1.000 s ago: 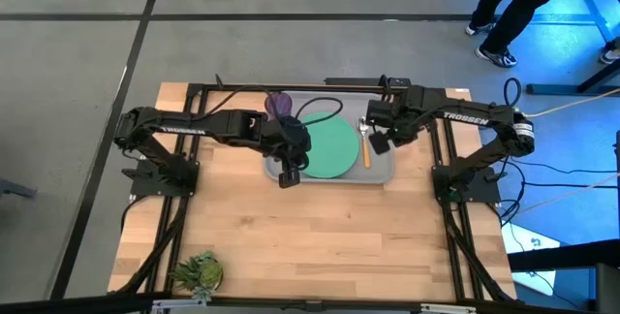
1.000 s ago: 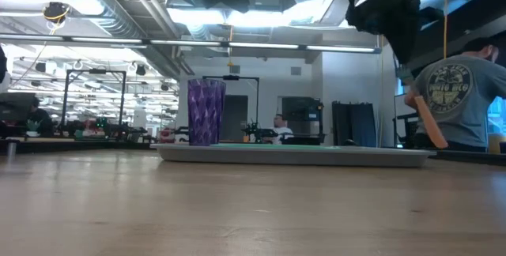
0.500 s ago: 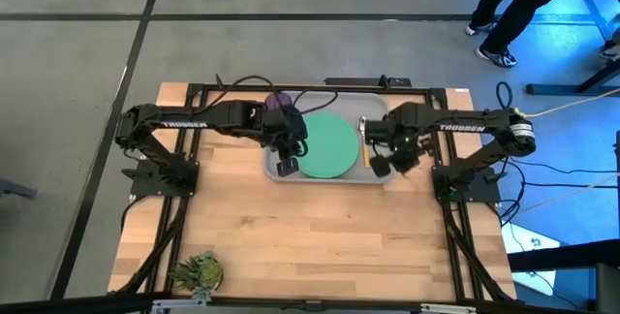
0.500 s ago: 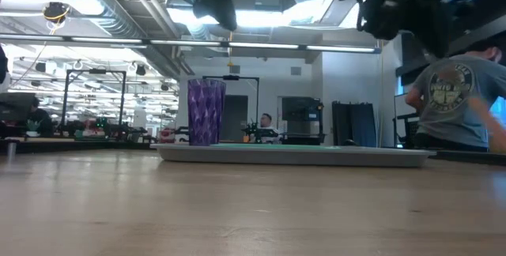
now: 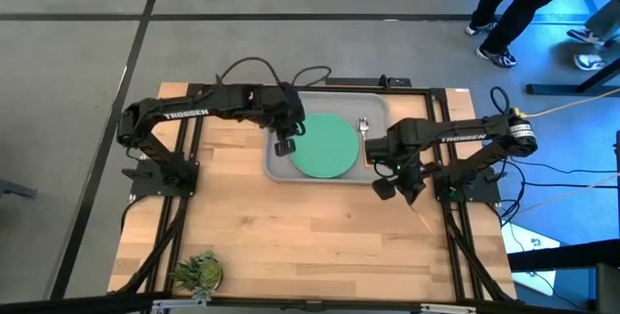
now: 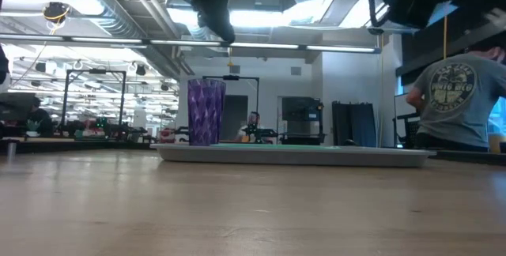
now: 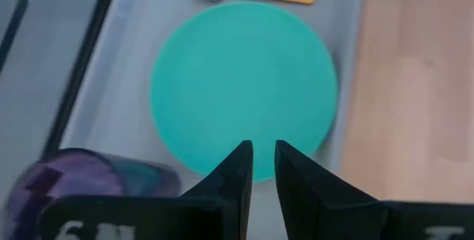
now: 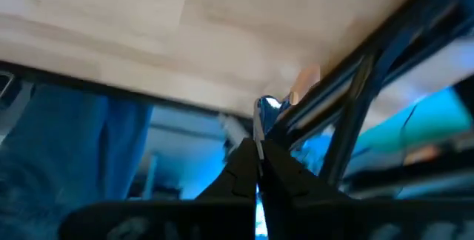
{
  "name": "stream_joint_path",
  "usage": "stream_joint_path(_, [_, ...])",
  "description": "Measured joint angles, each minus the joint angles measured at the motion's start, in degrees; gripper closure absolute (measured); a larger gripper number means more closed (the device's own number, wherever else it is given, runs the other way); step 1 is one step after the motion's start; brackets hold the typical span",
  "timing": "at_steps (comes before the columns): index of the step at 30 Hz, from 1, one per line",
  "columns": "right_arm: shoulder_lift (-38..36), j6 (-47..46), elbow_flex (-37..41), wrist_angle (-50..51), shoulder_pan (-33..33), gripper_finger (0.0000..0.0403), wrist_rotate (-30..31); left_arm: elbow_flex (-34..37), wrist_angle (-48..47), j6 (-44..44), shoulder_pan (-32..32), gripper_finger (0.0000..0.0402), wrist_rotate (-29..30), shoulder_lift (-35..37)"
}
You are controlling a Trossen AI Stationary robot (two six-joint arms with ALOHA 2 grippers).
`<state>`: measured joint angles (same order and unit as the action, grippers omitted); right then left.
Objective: Pick and place plate/cup/fork/spoon on tray
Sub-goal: Put the yellow fork on the gray tray to the right of the yellow spoon
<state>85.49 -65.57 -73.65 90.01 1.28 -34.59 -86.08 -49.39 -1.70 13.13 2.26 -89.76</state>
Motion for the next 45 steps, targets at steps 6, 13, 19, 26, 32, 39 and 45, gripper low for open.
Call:
stream_joint_path(6, [0.0,-16.83,0.0,-0.5,0.43,0.04,-5.71,0.0,0.09,-2.01,4.44,0.035,-0.01,-0.01])
stream_joint_path(13, [1.16,-36.44,0.0,-6.81,2.15,0.04,-1.94,0.0,0.38,-11.12,7.17,0.035,-0.04,-0.02])
stream_joint_path(19, [4.52,-39.2,0.0,-7.45,2.76,0.04,5.46,0.02,0.8,-15.34,8.04,0.035,-0.09,-0.02])
stream_joint_path(26, [10.46,-38.15,0.0,-7.27,3.16,0.04,8.31,0.02,0.79,-16.89,8.02,0.035,-0.31,-0.02])
stream_joint_path(32, [16.29,-33.01,0.0,-10.32,3.67,0.04,8.51,0.02,0.81,-16.91,8.02,0.035,-0.31,-0.02])
stream_joint_path(39, [23.17,-24.63,0.0,-13.81,3.68,0.04,11.94,0.02,0.79,-16.91,8.02,0.035,-0.31,-0.02])
stream_joint_path(45, [28.27,-18.94,0.0,-16.36,3.36,0.04,17.12,0.02,0.78,-16.93,8.02,0.035,-0.28,-0.02])
